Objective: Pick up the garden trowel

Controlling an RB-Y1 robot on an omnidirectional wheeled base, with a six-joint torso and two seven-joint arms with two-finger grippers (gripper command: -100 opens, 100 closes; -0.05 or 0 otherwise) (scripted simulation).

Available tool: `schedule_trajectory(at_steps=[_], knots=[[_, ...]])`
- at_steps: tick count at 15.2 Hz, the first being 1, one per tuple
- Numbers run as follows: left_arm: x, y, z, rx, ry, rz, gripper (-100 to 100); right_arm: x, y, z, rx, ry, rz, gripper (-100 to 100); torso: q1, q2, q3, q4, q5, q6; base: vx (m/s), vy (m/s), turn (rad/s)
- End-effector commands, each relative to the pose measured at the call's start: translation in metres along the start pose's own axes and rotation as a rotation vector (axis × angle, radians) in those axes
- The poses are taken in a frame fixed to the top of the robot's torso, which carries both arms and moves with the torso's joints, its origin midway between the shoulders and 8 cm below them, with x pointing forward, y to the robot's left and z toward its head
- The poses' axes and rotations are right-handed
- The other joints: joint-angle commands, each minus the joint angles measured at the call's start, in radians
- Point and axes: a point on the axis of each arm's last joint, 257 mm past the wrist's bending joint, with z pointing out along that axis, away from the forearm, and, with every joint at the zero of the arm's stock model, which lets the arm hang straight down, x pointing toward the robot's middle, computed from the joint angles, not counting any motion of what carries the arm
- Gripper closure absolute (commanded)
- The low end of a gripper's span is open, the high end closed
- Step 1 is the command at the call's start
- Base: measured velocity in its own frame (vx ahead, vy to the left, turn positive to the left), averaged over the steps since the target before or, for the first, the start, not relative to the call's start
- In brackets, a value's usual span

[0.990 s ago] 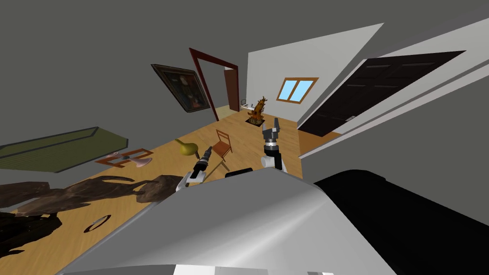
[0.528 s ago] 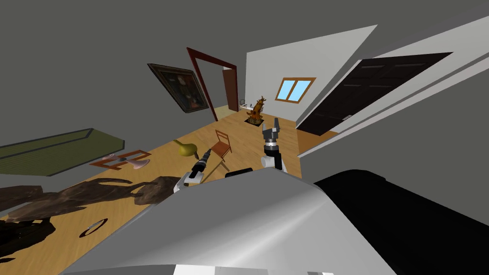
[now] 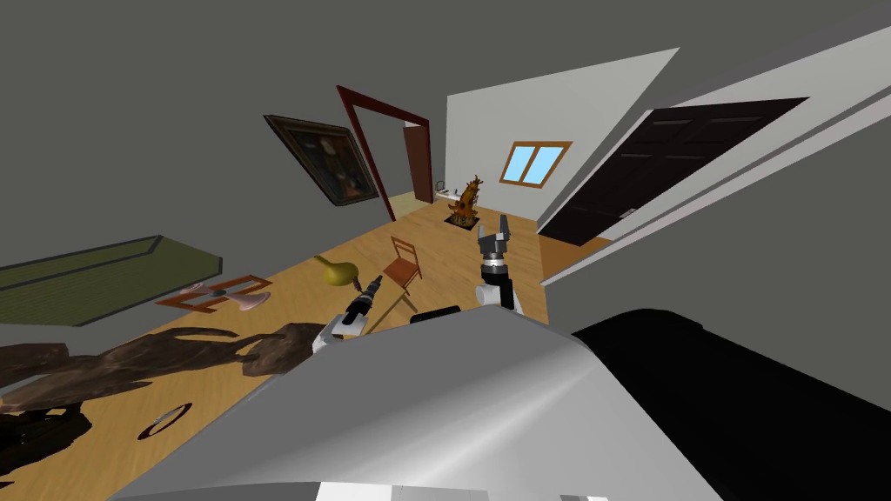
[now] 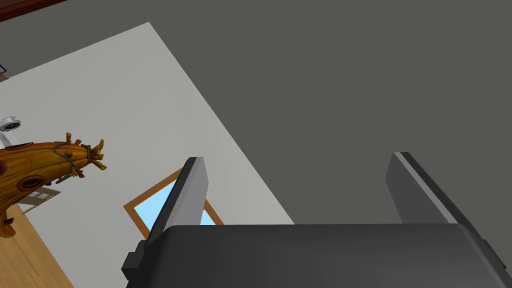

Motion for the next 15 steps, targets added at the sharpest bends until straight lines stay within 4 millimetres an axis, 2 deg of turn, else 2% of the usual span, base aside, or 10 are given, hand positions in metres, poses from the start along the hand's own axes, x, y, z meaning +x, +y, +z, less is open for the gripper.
schedule_trajectory(at_steps=[1,3,6,8,9,10,12,15], knots=[[-0.004,0.015,0.003,-0.036,0.007,0.029,-100,0.000,0.000,0.000,0.000,0.000,0.000,0,0.000,0.000,0.000,0.000,0.000,0.000,-0.002,0.002,-0.027],[-0.002,0.023,0.001,-0.052,0.012,0.028,-100,0.000,0.000,0.000,0.000,0.000,0.000,0,0.000,0.000,0.000,0.000,0.000,0.000,-0.002,0.004,-0.031],[-0.013,0.050,0.003,-0.115,0.021,0.078,-100,0.000,0.000,0.000,0.000,0.000,0.000,0,0.000,0.000,0.000,0.000,0.000,0.000,-0.002,0.004,-0.042],[-0.011,0.058,0.001,-0.131,0.025,0.078,-100,0.000,0.000,0.000,0.000,0.000,0.000,0,0.000,0.000,0.000,0.000,0.000,0.000,-0.001,0.006,-0.026],[-0.019,0.061,0.004,-0.144,0.025,0.102,-100,0.000,0.000,0.000,0.000,0.000,0.000,0,0.000,0.000,0.000,0.000,0.000,0.000,-0.001,0.004,-0.026],[-0.017,0.072,0.000,-0.166,0.030,0.101,-100,0.000,0.000,0.000,0.000,0.000,0.000,0,0.000,0.000,0.000,0.000,0.000,0.000,0.000,0.004,-0.035],[-0.017,0.074,0.000,-0.169,0.031,0.101,-100,0.000,0.000,0.000,0.000,0.000,0.000,0,0.000,0.000,0.000,0.000,0.000,0.000,0.000,0.002,-0.006],[-0.030,0.098,-0.002,-0.230,0.036,0.142,-100,0.000,0.000,0.000,0.000,0.000,0.000,0,0.000,0.000,0.000,0.000,0.000,0.000,0.000,0.003,-0.036]])
